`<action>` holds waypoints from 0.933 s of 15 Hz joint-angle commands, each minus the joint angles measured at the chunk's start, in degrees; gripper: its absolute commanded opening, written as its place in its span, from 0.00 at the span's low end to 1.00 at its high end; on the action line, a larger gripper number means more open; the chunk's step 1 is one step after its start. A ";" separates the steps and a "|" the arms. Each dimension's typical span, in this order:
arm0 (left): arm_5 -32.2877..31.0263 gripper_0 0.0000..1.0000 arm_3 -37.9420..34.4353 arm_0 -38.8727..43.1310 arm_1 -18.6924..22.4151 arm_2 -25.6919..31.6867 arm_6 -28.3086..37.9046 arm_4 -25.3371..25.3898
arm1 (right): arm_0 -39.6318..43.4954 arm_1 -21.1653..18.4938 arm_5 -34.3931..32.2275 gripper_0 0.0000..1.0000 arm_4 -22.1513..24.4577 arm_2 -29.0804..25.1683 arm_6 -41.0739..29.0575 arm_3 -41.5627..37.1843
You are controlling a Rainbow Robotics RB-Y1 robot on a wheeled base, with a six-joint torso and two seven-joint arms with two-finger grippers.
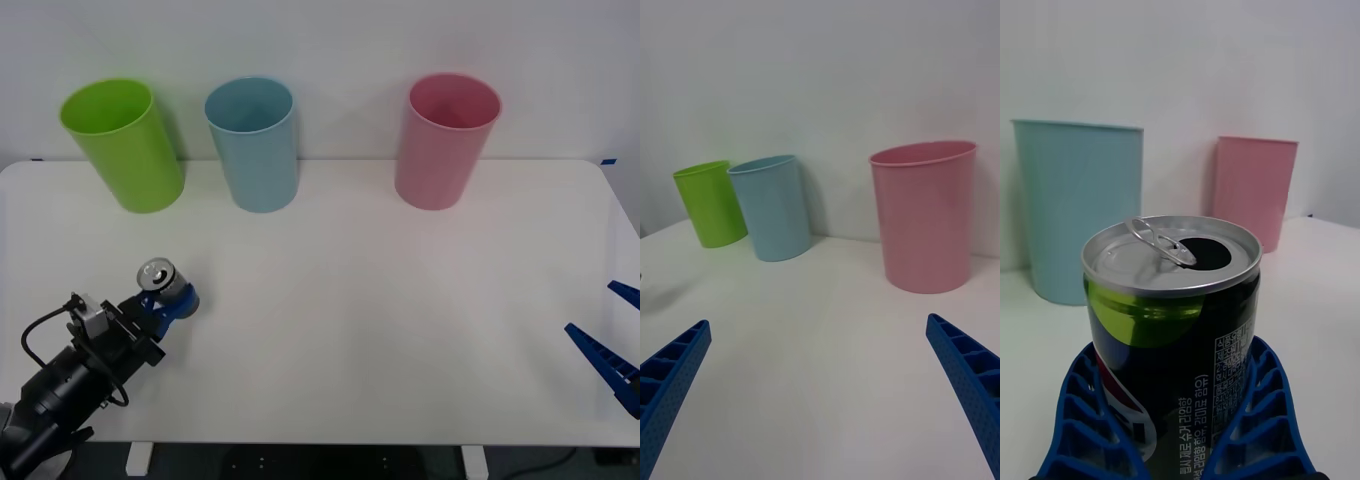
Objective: Grasp the object on the table and drop it into the matching bin: aluminum can to the light blue bin, PET bottle to the pink bin.
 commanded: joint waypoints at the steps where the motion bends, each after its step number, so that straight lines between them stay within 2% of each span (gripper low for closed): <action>1: 1.88 0.00 -2.03 -1.70 0.00 -0.13 1.44 1.65 | 0.00 0.00 0.00 1.00 0.00 0.00 0.00 0.00; 2: 2.93 0.00 -3.26 -1.96 0.00 -0.49 1.97 1.91 | 0.00 0.00 0.00 1.00 0.00 0.00 0.00 0.00; 5: 6.19 0.00 -10.12 -2.93 0.09 -0.84 9.70 1.38 | 0.00 0.00 0.00 1.00 0.00 0.00 0.00 0.00; 12: 17.00 0.00 -27.52 -3.81 0.62 -0.22 30.18 -6.79 | 0.00 0.00 0.00 1.00 0.00 0.00 0.00 0.00; 14: 19.99 0.00 -31.30 -4.25 0.62 -0.40 35.45 -10.75 | 0.00 0.00 0.00 1.00 0.00 0.00 0.00 0.00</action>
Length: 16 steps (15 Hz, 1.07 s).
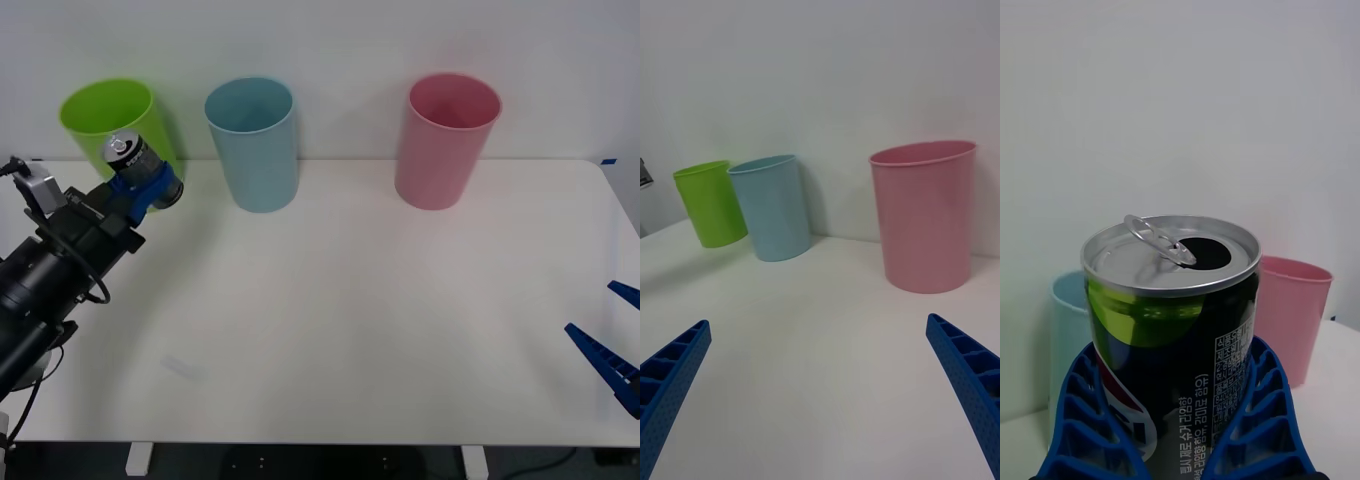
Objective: Grasp the object on the table and drop it into the matching bin: aluminum can to the light blue bin, PET bottle to the pink bin.
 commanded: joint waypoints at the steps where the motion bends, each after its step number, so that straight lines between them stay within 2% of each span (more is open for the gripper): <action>1: 3.89 0.00 -4.32 -1.11 0.00 -0.17 6.78 -5.39 | 0.00 0.00 0.00 1.00 0.00 0.00 0.00 0.00; 5: 8.81 0.00 -4.76 -5.51 0.00 -0.70 11.35 -10.75 | 0.00 0.00 0.00 1.00 0.00 0.00 0.00 0.00; 10: 14.35 0.00 -4.14 -11.75 -0.17 -2.99 20.58 -19.01 | 0.00 0.00 0.00 1.00 0.00 0.00 0.00 0.00; 16: 18.57 0.00 6.31 -21.94 -0.17 -5.10 20.14 -27.19 | 0.00 0.00 0.00 1.00 0.00 0.00 0.00 0.00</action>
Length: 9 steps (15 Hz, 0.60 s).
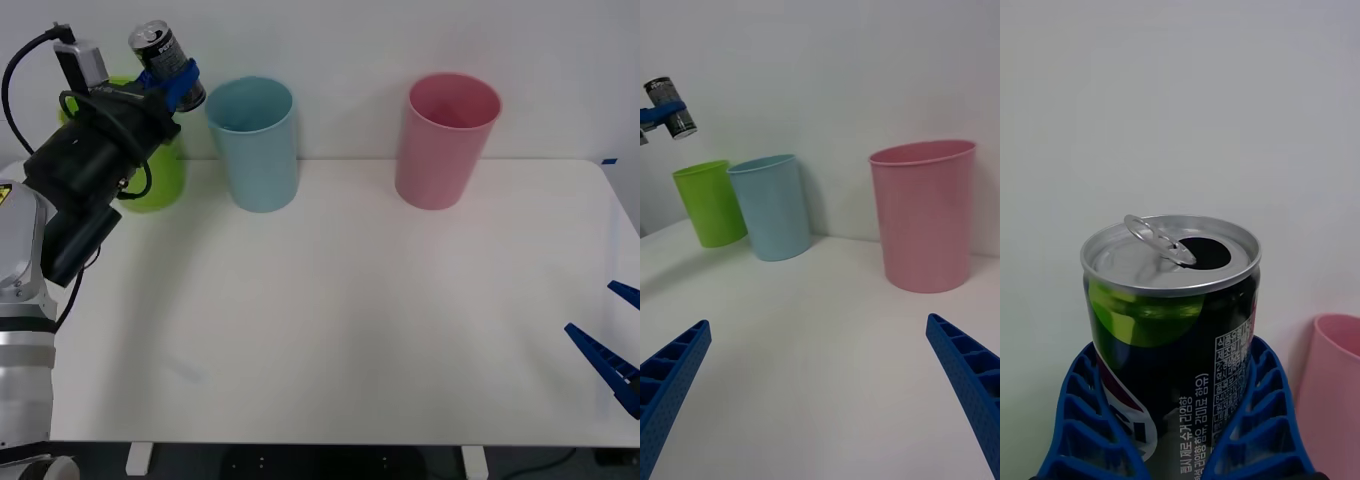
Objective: Grasp the object on the table and drop it into the matching bin: aluminum can to the light blue bin, PET bottle to the pink bin.
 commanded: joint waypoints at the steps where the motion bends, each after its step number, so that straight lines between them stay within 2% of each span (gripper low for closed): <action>1: 1.85 0.00 5.25 -4.51 0.00 -1.23 -0.58 -4.02 | 0.00 0.00 0.00 1.00 0.00 0.00 0.00 0.00; 9: 10.03 0.00 24.76 -18.75 -0.18 -5.63 -2.42 -10.43 | 0.00 0.00 0.00 1.00 0.00 0.00 0.00 0.00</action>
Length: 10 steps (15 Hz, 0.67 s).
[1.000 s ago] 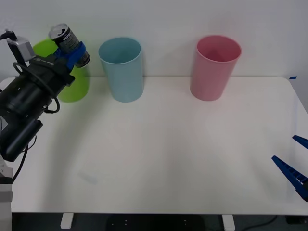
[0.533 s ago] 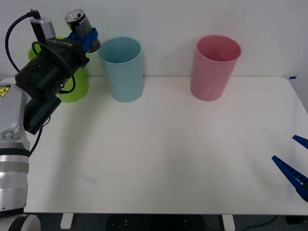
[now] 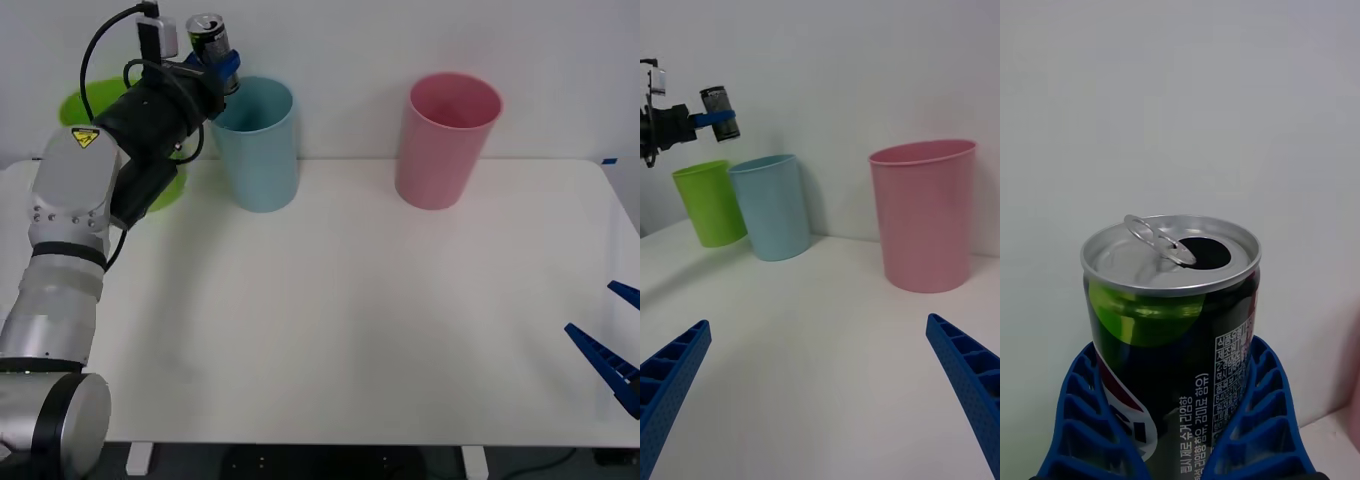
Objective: Grasp the object on the table and drop it into the matching bin: aluminum can to the light blue bin, PET bottle to the pink bin.
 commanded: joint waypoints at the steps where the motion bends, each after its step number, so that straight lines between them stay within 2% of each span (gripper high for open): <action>1: 2.48 0.00 6.00 -4.23 -0.02 -1.31 -0.79 -0.91 | 0.00 0.00 0.00 1.00 0.00 0.00 0.00 0.00; 5: 6.35 0.00 12.77 -9.15 -1.52 -1.84 -1.67 -2.49 | 0.00 0.00 0.00 1.00 0.00 0.00 0.00 0.00; 10: 8.98 0.01 13.56 -9.86 -3.36 -1.84 -2.11 -3.63 | 0.00 0.00 0.00 1.00 0.00 0.00 0.00 0.00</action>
